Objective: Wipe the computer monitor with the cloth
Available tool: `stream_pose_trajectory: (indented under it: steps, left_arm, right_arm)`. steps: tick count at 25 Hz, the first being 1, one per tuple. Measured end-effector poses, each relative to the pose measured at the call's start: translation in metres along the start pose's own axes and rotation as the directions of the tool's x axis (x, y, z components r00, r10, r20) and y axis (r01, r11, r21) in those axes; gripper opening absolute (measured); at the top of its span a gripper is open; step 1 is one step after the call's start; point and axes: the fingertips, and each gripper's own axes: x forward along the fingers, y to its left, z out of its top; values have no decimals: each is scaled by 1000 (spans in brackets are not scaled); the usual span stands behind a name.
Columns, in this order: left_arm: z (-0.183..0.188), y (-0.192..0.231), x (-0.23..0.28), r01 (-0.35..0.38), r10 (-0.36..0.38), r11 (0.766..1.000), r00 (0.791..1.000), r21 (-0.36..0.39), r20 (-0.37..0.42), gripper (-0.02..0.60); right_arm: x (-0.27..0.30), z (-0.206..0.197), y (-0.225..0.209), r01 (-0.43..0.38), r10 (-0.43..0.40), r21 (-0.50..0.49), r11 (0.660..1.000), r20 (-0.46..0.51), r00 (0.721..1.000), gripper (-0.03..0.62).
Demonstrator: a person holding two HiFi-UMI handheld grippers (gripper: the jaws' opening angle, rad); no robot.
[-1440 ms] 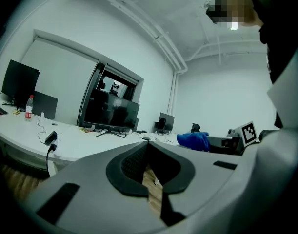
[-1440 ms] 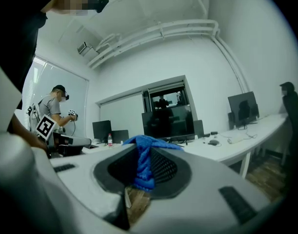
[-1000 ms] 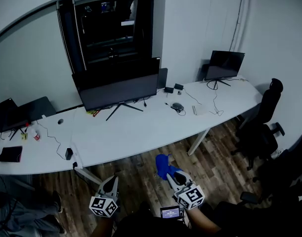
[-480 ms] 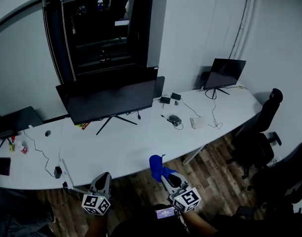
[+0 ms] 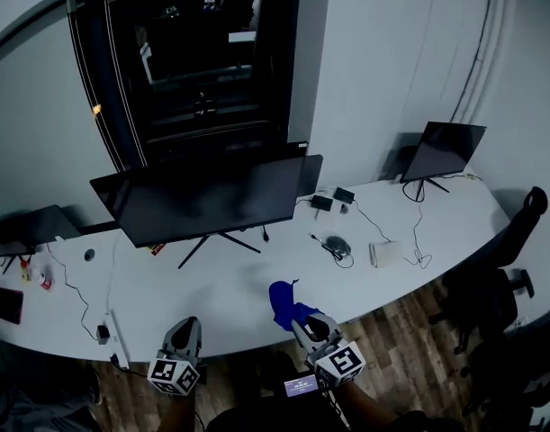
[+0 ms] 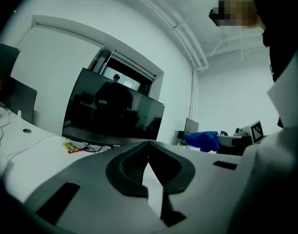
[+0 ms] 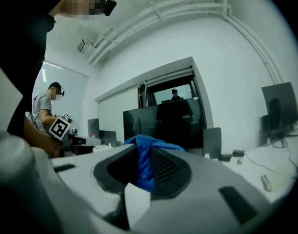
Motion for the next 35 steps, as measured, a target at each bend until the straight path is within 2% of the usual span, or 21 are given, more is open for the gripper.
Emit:
stream_pose_trajectory:
  steps: [7,12,17,21,27,29,35]
  left_arm:
    - [36,7,63,-104,104,995,994,5,43,-6]
    - [52,16,91,-169,169,986,983,3,73,-6]
    - [66,32,101,-215,213,976,973,19,88,-6]
    - [83,56,96,-251,246,968,963,26,113,-6]
    - [102,116,83,-279,275,960,950,3,147,-6]
    - [108,134,78,-260,258,966,954,-4,156,-6]
    - [128,185,48,-206,206,978,963,-18,177,-6]
  right_arm:
    - [61,37,-66,-147,147,-5,989,33,989,63]
    - [100,62,-82,-285,287,-29,958,73,955,63]
    - [143,97,-69,-425,432,-76,902,146,890,63]
    - [179,136,-39,-535,553,-136,833,197,810,63]
    - [245,199,25,-593,650,-275,757,222,727,63]
    - [271,216,49,-588,663,-327,740,205,720,63]
    - [360,260,113,-541,638,-404,737,155,754,63]
